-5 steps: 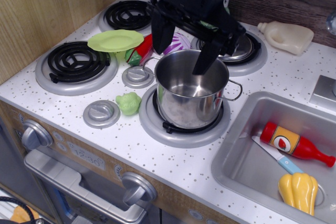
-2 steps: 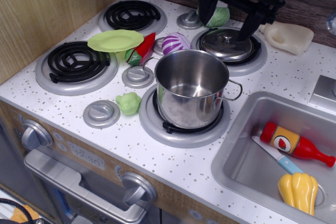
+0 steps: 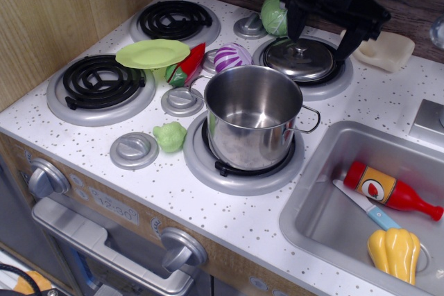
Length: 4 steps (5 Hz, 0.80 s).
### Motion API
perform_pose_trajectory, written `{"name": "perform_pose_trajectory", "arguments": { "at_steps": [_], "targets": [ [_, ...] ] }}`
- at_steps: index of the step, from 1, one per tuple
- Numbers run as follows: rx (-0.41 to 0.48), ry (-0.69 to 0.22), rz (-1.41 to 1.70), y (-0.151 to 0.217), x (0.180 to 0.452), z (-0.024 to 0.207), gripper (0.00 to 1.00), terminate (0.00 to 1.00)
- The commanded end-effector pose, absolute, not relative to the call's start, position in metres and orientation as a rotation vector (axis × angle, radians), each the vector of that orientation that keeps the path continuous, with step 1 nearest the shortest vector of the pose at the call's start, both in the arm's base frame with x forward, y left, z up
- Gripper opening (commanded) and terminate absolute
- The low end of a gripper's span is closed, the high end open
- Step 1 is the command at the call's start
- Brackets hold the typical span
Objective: Put lid on pot or pan
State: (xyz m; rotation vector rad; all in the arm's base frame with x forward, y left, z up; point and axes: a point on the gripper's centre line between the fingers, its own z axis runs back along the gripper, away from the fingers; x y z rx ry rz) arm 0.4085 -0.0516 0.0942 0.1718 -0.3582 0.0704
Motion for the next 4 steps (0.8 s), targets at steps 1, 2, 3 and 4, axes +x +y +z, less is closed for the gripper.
{"name": "perform_pose_trajectory", "arguments": {
  "at_steps": [1, 2, 3, 4],
  "targets": [
    [0.145, -0.495, 0.088, -0.035, 0.435, 0.095, 1.0, 0.0],
    [0.137, -0.525, 0.081, -0.03, 0.45, 0.088, 1.0, 0.0],
    [0.121, -0.537, 0.075, -0.027, 0.461, 0.08, 1.0, 0.0],
    [0.112, -0.547, 0.065, -0.022, 0.466, 0.07, 1.0, 0.0]
  ]
}}
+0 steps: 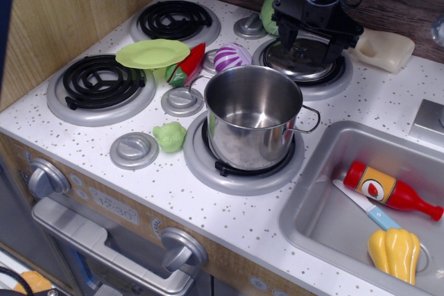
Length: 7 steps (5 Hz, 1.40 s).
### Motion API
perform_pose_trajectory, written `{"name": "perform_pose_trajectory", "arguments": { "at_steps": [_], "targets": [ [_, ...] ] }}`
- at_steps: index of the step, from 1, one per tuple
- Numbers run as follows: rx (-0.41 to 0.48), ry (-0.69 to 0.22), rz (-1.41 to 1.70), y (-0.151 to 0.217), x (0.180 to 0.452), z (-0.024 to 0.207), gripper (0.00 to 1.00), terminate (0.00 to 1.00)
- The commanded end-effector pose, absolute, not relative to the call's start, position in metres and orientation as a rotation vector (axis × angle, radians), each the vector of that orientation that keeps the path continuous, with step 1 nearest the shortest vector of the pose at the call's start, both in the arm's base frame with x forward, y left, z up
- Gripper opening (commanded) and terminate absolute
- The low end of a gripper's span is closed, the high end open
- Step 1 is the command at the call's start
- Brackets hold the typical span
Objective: Put lid on pot or pan
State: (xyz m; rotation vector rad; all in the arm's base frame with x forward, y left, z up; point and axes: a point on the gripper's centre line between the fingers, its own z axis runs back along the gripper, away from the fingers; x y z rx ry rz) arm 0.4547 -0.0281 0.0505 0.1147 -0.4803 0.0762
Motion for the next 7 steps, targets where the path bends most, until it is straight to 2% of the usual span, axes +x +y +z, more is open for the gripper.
{"name": "perform_pose_trajectory", "arguments": {
  "at_steps": [1, 2, 3, 5, 6, 7],
  "targets": [
    [0.102, -0.55, 0.049, -0.018, 0.474, 0.063, 1.0, 0.0],
    [0.1, -0.549, 0.036, -0.012, 0.481, 0.063, 1.0, 0.0],
    [0.084, -0.547, 0.051, -0.012, 0.486, 0.057, 0.0, 0.0],
    [0.056, -0.518, 0.055, -0.015, 0.487, 0.055, 0.0, 0.0],
    [0.076, -0.465, 0.07, -0.021, 0.478, 0.074, 0.0, 0.0],
    [0.134, -0.404, 0.089, -0.024, 0.462, 0.109, 0.0, 0.0]
  ]
}}
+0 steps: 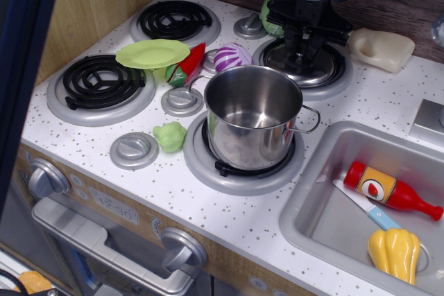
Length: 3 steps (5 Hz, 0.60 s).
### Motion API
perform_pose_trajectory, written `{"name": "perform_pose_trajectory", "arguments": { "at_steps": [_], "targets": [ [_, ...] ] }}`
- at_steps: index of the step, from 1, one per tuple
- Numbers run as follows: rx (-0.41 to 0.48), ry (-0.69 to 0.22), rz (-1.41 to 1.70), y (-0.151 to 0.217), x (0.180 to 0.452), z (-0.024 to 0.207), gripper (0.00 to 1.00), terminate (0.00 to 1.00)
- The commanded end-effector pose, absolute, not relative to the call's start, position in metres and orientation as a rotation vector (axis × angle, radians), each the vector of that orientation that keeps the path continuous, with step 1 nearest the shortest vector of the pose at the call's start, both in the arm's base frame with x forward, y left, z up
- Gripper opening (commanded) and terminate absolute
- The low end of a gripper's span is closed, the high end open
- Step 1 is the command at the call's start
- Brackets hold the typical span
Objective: Put lid on pot or pan
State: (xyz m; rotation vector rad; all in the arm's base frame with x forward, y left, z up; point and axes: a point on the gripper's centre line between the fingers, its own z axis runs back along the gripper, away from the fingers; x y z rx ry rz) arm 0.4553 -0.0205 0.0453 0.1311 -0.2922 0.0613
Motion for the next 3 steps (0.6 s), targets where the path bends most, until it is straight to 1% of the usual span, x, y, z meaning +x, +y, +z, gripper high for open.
{"name": "perform_pose_trajectory", "arguments": {
  "at_steps": [1, 2, 3],
  "targets": [
    [0.191, -0.371, 0.12, -0.03, 0.449, 0.138, 0.0, 0.0],
    [0.236, -0.364, 0.149, -0.029, 0.433, 0.156, 0.0, 0.0],
    [0.273, -0.365, 0.18, -0.023, 0.411, 0.165, 0.0, 0.0]
  ]
}}
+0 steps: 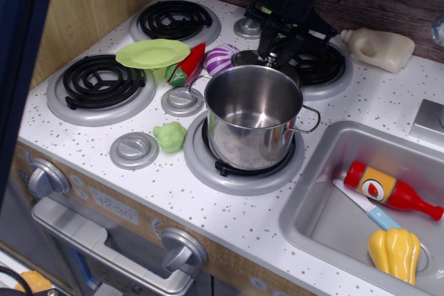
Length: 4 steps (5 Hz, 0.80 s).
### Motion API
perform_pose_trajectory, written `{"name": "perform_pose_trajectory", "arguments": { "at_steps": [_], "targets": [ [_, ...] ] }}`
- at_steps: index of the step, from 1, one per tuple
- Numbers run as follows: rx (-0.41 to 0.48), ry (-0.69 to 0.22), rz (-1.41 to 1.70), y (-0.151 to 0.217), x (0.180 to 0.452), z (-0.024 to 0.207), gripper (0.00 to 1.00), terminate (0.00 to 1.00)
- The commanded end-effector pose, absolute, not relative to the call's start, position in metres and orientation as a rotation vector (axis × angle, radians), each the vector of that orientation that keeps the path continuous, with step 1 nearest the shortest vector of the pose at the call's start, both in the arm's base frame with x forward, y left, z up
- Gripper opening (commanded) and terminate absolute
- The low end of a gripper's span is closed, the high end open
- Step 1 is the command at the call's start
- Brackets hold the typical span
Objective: Put lid on pot or pan
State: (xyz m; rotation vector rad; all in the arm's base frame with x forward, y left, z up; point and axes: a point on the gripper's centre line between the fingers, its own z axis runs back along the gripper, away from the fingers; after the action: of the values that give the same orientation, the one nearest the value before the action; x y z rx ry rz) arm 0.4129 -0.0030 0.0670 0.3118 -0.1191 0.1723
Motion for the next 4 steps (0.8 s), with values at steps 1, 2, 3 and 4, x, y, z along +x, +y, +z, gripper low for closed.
{"name": "perform_pose_trajectory", "arguments": {
  "at_steps": [1, 2, 3, 4],
  "targets": [
    [0.286, -0.386, 0.206, -0.019, 0.394, 0.164, 0.0, 0.0],
    [0.337, -0.421, 0.206, -0.013, 0.386, 0.172, 0.0, 0.0],
    [0.366, -0.417, 0.205, -0.009, 0.382, 0.189, 0.0, 0.0],
    [0.362, -0.399, 0.243, -0.011, 0.367, 0.191, 0.0, 0.0]
  ]
}}
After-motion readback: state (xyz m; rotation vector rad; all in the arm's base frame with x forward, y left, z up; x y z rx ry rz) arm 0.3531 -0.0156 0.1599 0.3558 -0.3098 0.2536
